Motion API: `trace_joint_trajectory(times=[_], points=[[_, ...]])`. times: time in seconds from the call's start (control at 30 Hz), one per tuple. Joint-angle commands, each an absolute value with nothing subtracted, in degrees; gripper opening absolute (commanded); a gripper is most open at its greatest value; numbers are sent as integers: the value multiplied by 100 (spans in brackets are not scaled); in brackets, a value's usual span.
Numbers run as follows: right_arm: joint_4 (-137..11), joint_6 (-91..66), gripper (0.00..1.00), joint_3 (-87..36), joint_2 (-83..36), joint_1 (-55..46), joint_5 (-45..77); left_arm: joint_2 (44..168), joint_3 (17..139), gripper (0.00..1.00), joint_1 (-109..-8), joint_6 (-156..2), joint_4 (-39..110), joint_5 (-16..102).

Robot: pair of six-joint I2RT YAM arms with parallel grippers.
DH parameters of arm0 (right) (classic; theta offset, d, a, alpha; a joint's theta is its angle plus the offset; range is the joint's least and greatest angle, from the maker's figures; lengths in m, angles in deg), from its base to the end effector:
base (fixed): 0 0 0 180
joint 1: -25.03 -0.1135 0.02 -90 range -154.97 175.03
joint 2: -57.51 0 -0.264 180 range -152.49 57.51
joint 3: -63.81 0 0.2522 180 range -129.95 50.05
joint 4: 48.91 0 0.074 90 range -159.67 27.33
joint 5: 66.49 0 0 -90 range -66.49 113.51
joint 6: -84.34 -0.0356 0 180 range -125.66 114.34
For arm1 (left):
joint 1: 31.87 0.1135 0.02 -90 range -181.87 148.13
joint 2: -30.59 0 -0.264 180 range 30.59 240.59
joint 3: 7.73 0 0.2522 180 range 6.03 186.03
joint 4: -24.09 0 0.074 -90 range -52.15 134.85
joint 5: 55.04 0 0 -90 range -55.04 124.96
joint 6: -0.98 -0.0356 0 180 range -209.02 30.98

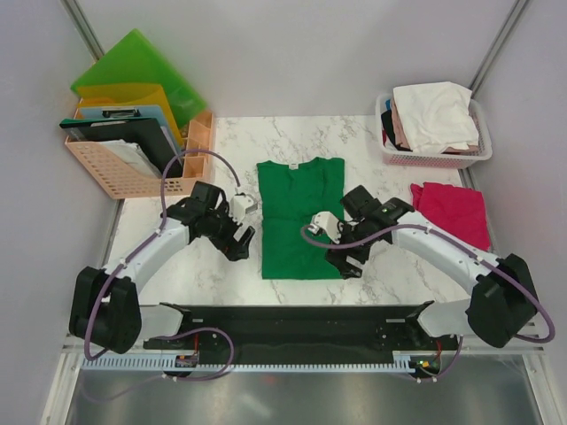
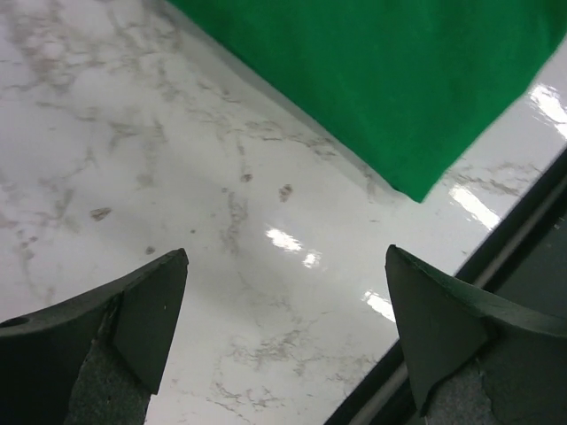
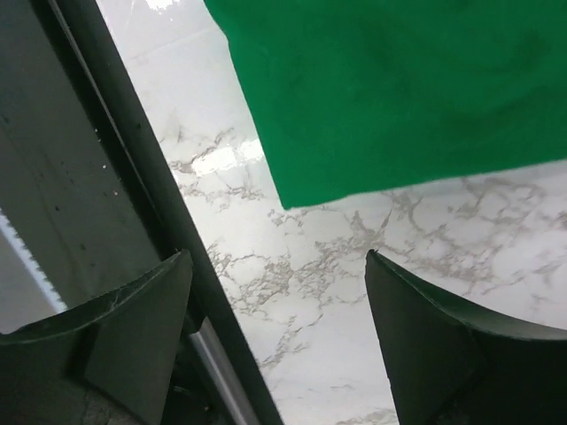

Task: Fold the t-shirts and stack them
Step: Grab one side of the 2/3 rectangular tshirt with right arm

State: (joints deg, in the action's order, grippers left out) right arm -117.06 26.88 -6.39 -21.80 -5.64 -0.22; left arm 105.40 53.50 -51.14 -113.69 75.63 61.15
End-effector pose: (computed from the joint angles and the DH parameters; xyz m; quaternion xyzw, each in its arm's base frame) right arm 0.2022 0.1366 0.2290 -0.5291 0.8164 0.2025 0.1119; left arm 0.2219 -0.0942 0.2129 0.4011 0.8638 -0.2111 0.2200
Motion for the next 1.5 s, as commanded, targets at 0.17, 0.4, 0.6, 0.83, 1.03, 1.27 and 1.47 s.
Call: trace_joint_trajectory(times=[0.17, 0.4, 0.6, 0.83, 1.03, 1.27, 1.47], points=[[-10222, 2282, 87, -838, -2351, -2585, 1831, 9854, 5191, 100, -4164, -11248, 6334, 4858], [-9511, 2361, 88, -1181, -3309, -3323, 1999, 9388, 5069, 100, -3802, -11609, 6457, 4709], [-9194, 2309, 87, -1454, -4083, -3376, 1709, 9150, 4928, 100, -3758, -11644, 6475, 4595], [-9124, 2220, 87, -1543, -4216, -3543, 1638, 9229, 4954, 100, -3670, -11759, 6440, 4489], [-8930, 2229, 85, -1235, -4295, -3535, 1718, 9255, 4928, 100, -3635, -11715, 6387, 4568], [-8825, 2177, 81, -1103, -4418, -3535, 1639, 9247, 4778, 100, -3626, -11812, 6326, 4507], [-8789, 2159, 52, -1120, -4594, -3543, 1507, 9229, 4761, 100, -3609, -11847, 6317, 4472]])
